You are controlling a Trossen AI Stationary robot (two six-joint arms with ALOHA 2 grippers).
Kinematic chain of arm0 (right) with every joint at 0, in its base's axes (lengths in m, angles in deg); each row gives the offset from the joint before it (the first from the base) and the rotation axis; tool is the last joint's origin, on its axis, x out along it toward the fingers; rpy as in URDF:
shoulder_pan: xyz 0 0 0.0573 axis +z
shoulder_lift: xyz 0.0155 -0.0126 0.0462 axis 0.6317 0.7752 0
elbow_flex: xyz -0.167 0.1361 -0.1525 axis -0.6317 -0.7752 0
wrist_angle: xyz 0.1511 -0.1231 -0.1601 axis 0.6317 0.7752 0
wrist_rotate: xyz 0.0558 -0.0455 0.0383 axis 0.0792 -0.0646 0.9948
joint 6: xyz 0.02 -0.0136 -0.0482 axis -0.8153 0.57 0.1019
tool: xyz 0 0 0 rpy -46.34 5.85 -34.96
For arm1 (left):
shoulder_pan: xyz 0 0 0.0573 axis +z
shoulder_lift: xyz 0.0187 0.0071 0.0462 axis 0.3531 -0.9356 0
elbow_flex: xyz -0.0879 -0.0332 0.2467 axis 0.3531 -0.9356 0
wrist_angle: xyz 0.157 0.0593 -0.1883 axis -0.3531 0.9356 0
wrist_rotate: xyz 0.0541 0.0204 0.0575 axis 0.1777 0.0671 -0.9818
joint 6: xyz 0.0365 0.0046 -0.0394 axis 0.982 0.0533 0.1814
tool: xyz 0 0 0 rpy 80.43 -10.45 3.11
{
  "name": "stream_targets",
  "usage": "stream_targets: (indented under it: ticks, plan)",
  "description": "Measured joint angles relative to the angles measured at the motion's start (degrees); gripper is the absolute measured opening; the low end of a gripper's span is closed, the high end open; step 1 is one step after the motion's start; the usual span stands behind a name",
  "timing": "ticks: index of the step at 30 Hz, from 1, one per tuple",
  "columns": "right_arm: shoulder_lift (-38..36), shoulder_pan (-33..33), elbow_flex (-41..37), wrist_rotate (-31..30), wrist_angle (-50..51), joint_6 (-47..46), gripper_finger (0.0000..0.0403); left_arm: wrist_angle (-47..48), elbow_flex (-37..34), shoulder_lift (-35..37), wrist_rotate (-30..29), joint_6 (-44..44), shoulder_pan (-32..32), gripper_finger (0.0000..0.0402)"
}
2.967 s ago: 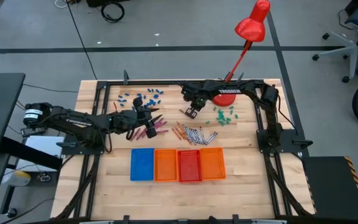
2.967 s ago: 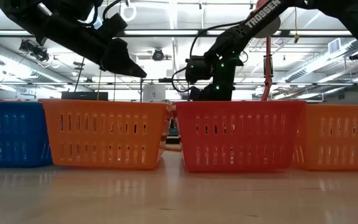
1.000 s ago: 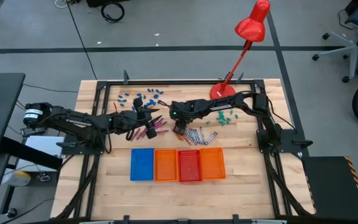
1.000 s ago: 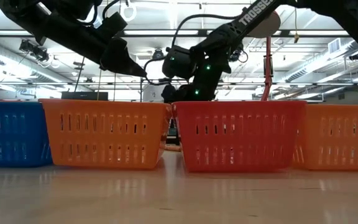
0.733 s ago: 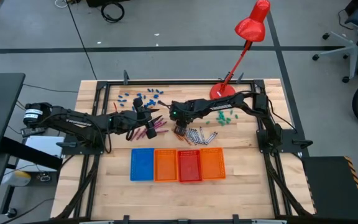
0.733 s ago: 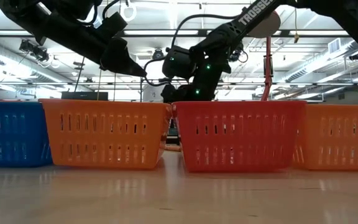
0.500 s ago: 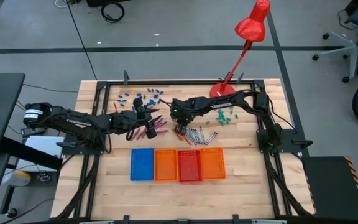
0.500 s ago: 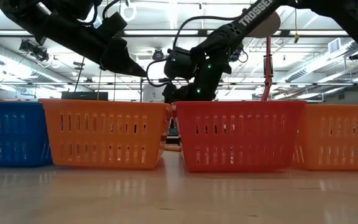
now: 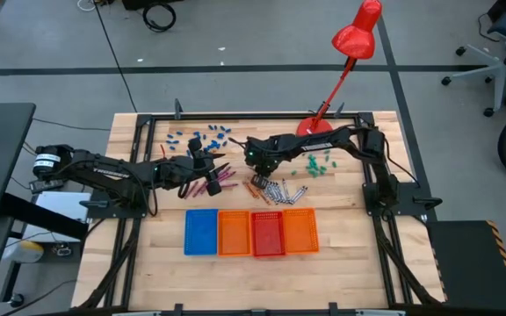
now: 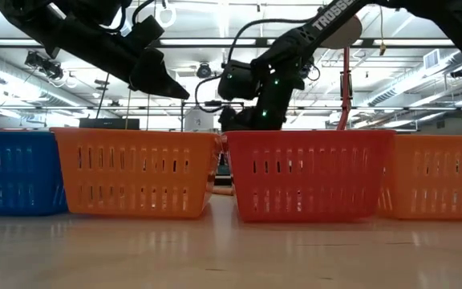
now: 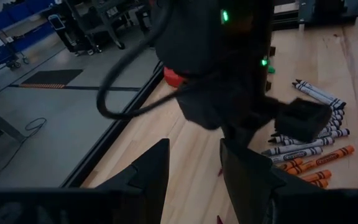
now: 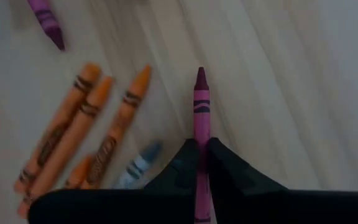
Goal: Sort crayons
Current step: Put the red crayon into the right orange bin
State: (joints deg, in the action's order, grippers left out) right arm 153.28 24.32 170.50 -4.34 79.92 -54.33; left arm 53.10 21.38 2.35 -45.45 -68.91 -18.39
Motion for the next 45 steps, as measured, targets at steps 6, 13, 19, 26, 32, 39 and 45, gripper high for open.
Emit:
stream_targets:
  ticks: [6, 13, 19, 26, 32, 39, 45]
  plan:
    - [-2.9, 0.0, 0.1, -0.4, 3.2, -0.4, 0.0031, 0.0, 0.0, 0.0, 0.0, 0.2, 0.0, 0.0155]
    - [-6.5, 1.2, 0.2, 0.2, 7.6, -4.5, 0.0031, 0.0, 0.0, 0.0, 0.0, 0.2, 0.0, 0.0155]
    - [-10.3, 4.4, 0.3, 0.2, 12.7, -9.6, 0.0032, 0.0, 0.0, 0.0, 0.0, 0.2, 0.0, 0.0155]
    - [-15.2, 11.8, 0.3, 0.2, 17.3, -18.4, 0.0032, 0.5, 0.0, 0.0, 0.0, -0.3, 0.0, 0.0155]
    - [-17.0, 20.9, 0.4, -3.1, 22.2, -30.6, 0.0032, 1.2, 0.0, 0.0, 0.0, -3.9, 0.0, 0.0155]
    - [-17.0, 31.9, 0.1, -7.2, 28.6, -50.9, 0.0032, 0.0, 0.0, 0.0, 0.0, -4.7, 0.0, 0.0155]
    - [-17.0, 38.4, -2.7, -8.4, 28.2, -66.4, 0.0032, -3.1, 0.0, 0.0, 0.2, -4.7, 0.0, 0.0155]
